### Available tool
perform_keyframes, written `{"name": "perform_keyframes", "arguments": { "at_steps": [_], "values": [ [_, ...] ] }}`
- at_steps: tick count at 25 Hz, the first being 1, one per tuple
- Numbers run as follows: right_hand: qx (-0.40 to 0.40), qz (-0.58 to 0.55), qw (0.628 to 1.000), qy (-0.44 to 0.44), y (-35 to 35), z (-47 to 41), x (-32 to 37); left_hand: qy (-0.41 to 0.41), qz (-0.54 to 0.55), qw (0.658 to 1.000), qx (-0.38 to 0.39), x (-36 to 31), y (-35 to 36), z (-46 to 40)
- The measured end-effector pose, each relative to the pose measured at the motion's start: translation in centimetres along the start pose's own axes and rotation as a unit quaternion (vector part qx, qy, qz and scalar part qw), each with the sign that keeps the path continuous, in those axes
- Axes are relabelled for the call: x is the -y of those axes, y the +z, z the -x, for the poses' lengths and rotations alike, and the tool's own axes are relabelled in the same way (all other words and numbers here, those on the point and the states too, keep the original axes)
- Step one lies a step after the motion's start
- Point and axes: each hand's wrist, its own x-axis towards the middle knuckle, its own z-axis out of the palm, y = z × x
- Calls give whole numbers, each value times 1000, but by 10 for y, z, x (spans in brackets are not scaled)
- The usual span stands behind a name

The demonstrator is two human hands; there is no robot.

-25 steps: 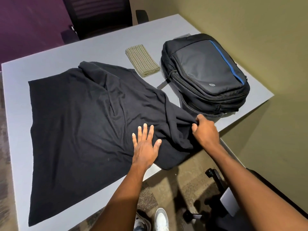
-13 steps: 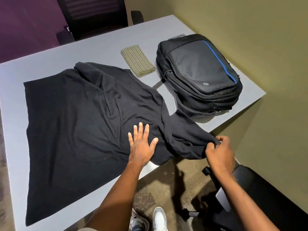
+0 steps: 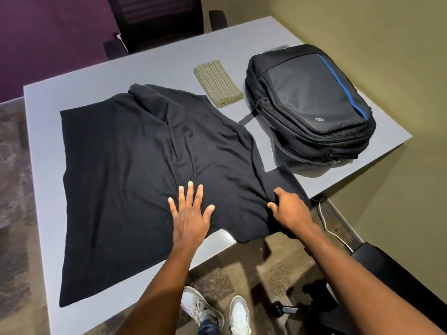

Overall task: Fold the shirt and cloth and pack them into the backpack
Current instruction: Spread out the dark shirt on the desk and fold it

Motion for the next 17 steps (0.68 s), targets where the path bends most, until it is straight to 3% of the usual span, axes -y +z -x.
{"name": "perform_keyframes", "arguments": {
  "at_steps": [4, 6, 9, 11, 14, 17],
  "values": [
    [-11, 4, 999, 53, -4, 1, -14, -4, 26, 1000, 15, 1, 1, -2],
    [-65, -13, 996, 57, -7, 1, -11, 2, 52, 999, 9, 2, -4, -1],
    [-163, -23, 986, -6, -6, 0, 5, -7, 69, 997, -36, 11, -12, 8],
    [-151, -19, 988, -23, 1, -4, 16, -62, 46, 995, -65, 30, -15, 16],
    [-64, -39, 997, 14, 9, -13, 18, -126, 8, 991, -50, 67, -15, 27],
    [-104, 1, 994, 28, 8, -16, 19, -128, -11, 991, -31, 90, -20, 34]
  ]
}}
